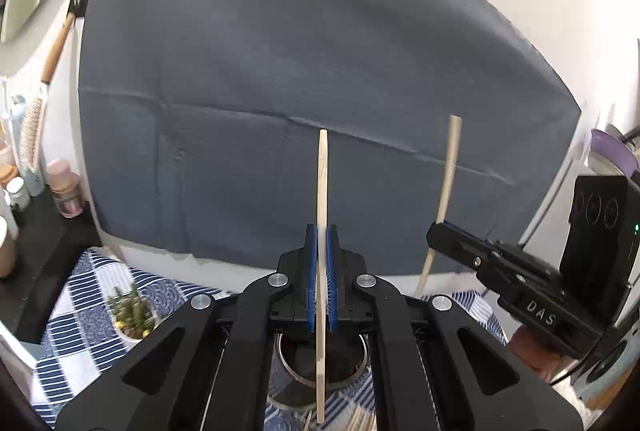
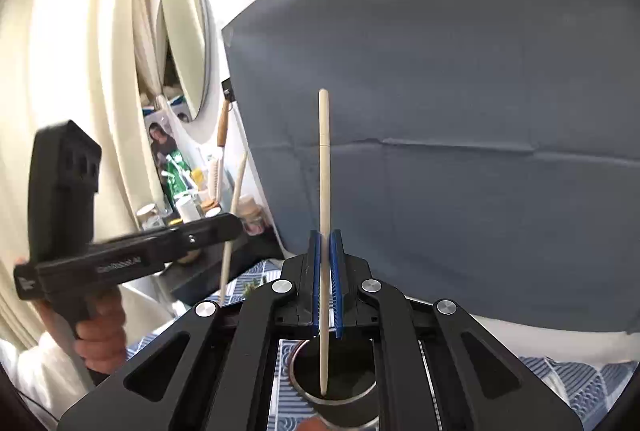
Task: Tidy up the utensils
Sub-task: 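Lower the stick into the black cup and open the right gripper, then move the right gripper back down toward the remaining sticks, then close the right gripper on another wooden stick, then lift the stick upright with the right gripper over the black cup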
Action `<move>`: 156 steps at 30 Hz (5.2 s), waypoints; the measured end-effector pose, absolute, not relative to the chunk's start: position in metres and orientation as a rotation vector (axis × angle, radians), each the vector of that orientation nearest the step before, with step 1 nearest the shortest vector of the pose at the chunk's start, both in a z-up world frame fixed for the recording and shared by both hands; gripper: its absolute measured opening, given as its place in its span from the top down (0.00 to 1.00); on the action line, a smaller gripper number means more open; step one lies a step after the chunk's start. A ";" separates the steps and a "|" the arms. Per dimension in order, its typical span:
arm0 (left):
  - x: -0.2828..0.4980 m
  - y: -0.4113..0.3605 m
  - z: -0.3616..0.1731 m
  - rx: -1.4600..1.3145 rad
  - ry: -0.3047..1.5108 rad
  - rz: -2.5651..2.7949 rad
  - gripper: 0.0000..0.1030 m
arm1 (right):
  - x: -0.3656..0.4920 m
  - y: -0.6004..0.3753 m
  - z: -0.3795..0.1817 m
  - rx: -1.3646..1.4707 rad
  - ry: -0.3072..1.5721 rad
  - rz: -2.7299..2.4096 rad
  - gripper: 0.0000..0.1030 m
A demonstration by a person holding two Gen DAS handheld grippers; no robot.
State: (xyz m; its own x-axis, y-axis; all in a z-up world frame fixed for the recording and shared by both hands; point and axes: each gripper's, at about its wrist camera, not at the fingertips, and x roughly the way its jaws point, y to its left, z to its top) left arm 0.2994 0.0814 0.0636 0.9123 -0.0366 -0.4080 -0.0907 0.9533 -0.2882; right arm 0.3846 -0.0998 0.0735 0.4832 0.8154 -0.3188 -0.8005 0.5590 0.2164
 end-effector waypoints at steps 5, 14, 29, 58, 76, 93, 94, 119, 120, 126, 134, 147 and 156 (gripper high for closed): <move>0.328 0.091 0.030 -0.356 0.412 0.045 0.95 | 0.412 -0.084 0.038 0.057 0.442 0.998 0.95; 0.354 0.092 -0.018 -0.390 0.431 0.055 0.95 | 0.430 -0.063 -0.021 0.010 0.556 1.020 0.95; 0.333 0.088 -0.004 -0.369 0.468 0.035 0.83 | 0.415 -0.066 -0.011 -0.084 0.564 0.948 0.73; 0.230 0.074 0.005 -0.223 0.665 0.043 0.08 | 0.319 -0.134 0.035 -0.170 0.657 0.728 0.17; 0.254 0.065 -0.129 -0.191 1.052 -0.095 0.08 | 0.299 -0.167 -0.051 -0.215 0.900 0.496 0.16; 0.272 0.046 -0.194 -0.115 1.217 -0.171 0.08 | 0.285 -0.165 -0.153 -0.198 1.175 0.428 0.16; 0.273 0.045 -0.197 -0.110 1.223 -0.172 0.08 | 0.285 -0.165 -0.159 -0.188 1.194 0.420 0.17; 0.291 0.018 -0.219 0.090 1.251 -0.088 0.04 | 0.274 -0.149 -0.215 -0.168 1.323 0.283 0.06; 0.291 0.019 -0.219 0.085 1.250 -0.084 0.04 | 0.275 -0.149 -0.215 -0.165 1.326 0.281 0.07; 0.283 0.024 -0.217 0.060 1.235 -0.053 0.06 | 0.270 -0.159 -0.205 -0.152 1.301 0.253 0.54; 0.264 0.028 -0.202 0.039 1.229 -0.033 0.77 | 0.266 -0.189 -0.200 -0.154 1.305 0.248 0.93; 0.225 0.046 -0.198 -0.054 1.310 0.047 0.95 | 0.272 -0.260 -0.191 -0.114 1.303 0.248 0.95; 0.202 0.074 -0.145 -0.135 1.199 0.178 0.95 | 0.295 -0.259 -0.121 -0.151 1.098 0.342 0.96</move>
